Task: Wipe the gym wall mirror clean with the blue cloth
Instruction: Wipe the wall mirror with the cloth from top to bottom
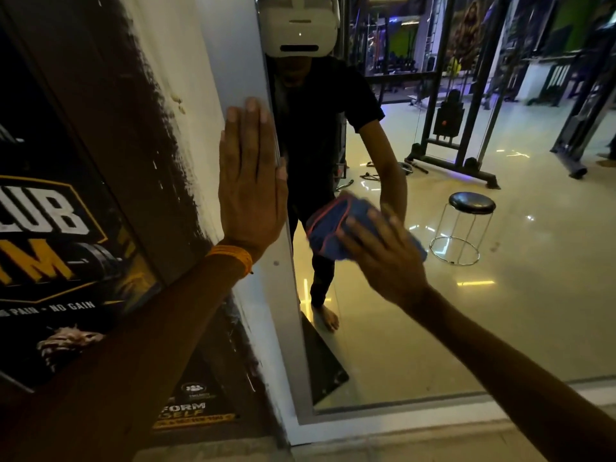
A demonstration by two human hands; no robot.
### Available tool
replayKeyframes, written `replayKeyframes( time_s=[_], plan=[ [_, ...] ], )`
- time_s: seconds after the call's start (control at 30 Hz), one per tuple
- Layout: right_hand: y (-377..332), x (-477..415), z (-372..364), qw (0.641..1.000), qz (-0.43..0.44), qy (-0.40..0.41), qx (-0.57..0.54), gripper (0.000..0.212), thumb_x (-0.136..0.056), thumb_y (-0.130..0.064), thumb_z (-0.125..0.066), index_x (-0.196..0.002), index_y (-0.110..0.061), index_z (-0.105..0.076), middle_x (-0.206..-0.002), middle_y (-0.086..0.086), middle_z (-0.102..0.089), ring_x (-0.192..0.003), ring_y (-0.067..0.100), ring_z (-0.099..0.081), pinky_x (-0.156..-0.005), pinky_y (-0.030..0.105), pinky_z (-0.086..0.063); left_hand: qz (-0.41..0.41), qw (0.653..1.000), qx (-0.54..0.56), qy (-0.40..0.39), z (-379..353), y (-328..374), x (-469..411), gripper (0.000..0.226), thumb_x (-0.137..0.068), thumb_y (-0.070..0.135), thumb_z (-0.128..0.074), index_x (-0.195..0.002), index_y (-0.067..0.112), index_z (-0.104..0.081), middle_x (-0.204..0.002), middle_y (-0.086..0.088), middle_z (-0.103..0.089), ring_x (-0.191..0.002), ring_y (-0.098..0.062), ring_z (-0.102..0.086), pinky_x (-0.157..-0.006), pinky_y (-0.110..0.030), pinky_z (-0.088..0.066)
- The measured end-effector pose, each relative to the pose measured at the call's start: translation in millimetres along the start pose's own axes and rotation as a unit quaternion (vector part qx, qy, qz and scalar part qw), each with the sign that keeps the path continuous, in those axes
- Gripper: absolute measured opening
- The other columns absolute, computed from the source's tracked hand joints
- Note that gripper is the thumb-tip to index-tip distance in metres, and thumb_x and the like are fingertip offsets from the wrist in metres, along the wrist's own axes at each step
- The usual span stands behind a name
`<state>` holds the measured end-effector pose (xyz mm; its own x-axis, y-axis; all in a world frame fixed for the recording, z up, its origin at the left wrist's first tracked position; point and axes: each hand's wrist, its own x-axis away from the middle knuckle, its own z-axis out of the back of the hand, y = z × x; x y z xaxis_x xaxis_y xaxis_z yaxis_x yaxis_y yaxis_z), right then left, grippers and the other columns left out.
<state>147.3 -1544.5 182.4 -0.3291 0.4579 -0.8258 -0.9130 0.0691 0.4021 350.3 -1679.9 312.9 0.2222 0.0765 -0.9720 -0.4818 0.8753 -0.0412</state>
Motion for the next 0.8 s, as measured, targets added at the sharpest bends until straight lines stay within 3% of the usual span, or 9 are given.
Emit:
replayKeyframes(
  time_s=[0.1, 0.2, 0.3, 0.43, 0.53, 0.7, 0.8],
  plan=[
    [-24, -7, -4, 0.995, -0.09, 0.019, -0.025, 0.062, -0.1, -0.012, -0.048, -0.157, -0.017, -0.024, -0.165, 0.004, -0.024, -0.16, 0.024, 0.002, -0.13, 0.046, -0.001, -0.003, 1.0, 0.01, 0.003, 0, -1, 0, 0.061, -0.098, 0.002, -0.056, -0.151, -0.015, -0.031, -0.157, -0.038, -0.032, -0.153, -0.045, -0.017, -0.129, -0.046, -0.011],
    [-72, 38, -28, 0.998, 0.027, -0.053, -0.008, 0.065, -0.099, -0.01, -0.047, -0.159, -0.017, -0.023, -0.167, 0.002, -0.018, -0.16, 0.025, 0.0, -0.13, 0.043, -0.004, -0.007, 1.0, 0.014, -0.002, 2, 0, -1, 0.063, -0.098, 0.001, -0.059, -0.151, -0.015, -0.031, -0.158, -0.037, -0.031, -0.153, -0.034, -0.011, -0.129, -0.049, -0.014],
    [-41, 30, -16, 0.995, 0.075, -0.063, 0.019, 0.063, -0.101, -0.006, -0.044, -0.16, -0.019, -0.024, -0.168, 0.0, -0.021, -0.16, 0.024, -0.002, -0.13, 0.043, -0.009, -0.001, 1.0, -0.003, -0.022, 6, 2, 0, 0.061, -0.103, 0.009, -0.054, -0.154, -0.011, -0.028, -0.161, -0.034, -0.03, -0.154, -0.032, -0.01, -0.129, -0.052, -0.016],
    [15, -73, 29, 0.997, -0.064, 0.027, -0.014, 0.052, -0.109, -0.016, -0.04, -0.158, -0.017, -0.022, -0.173, -0.004, 0.002, -0.159, 0.021, 0.006, -0.13, 0.045, 0.001, -0.011, 0.997, 0.009, -0.076, 27, -8, -12, 0.06, -0.106, 0.017, -0.042, -0.159, -0.003, -0.021, -0.166, -0.027, -0.025, -0.158, -0.033, -0.01, -0.129, -0.052, -0.01],
    [5, -112, 29, 0.986, -0.153, 0.058, -0.009, 0.058, -0.107, -0.024, -0.046, -0.159, -0.015, -0.02, -0.169, 0.001, -0.006, -0.159, 0.023, 0.008, -0.129, 0.046, 0.002, -0.014, 0.998, 0.018, -0.061, 35, -15, -54, 0.06, -0.107, 0.019, -0.039, -0.159, -0.004, -0.022, -0.167, -0.027, -0.022, -0.157, -0.04, -0.017, -0.129, -0.052, -0.01],
    [-61, -24, -7, 0.995, 0.007, -0.078, 0.057, 0.077, -0.09, -0.02, -0.068, -0.155, -0.018, -0.028, -0.164, 0.006, -0.028, -0.16, 0.028, 0.003, -0.129, 0.044, -0.003, 0.021, 1.0, 0.022, 0.0, 32, -7, -118, 0.06, -0.108, 0.018, -0.047, -0.158, -0.006, -0.025, -0.166, -0.029, -0.023, -0.156, -0.044, -0.018, -0.127, -0.058, -0.019],
    [-30, -61, 13, 0.999, 0.0, -0.03, 0.021, 0.067, -0.096, -0.014, -0.056, -0.156, -0.018, -0.025, -0.166, 0.003, -0.023, -0.158, 0.027, -0.006, -0.13, 0.045, -0.002, -0.007, 0.999, 0.047, -0.011, 32, -17, -124, 0.06, -0.107, 0.018, -0.042, -0.157, -0.008, -0.025, -0.165, -0.03, -0.024, -0.155, -0.045, -0.018, -0.127, -0.058, -0.018]
  ],
)
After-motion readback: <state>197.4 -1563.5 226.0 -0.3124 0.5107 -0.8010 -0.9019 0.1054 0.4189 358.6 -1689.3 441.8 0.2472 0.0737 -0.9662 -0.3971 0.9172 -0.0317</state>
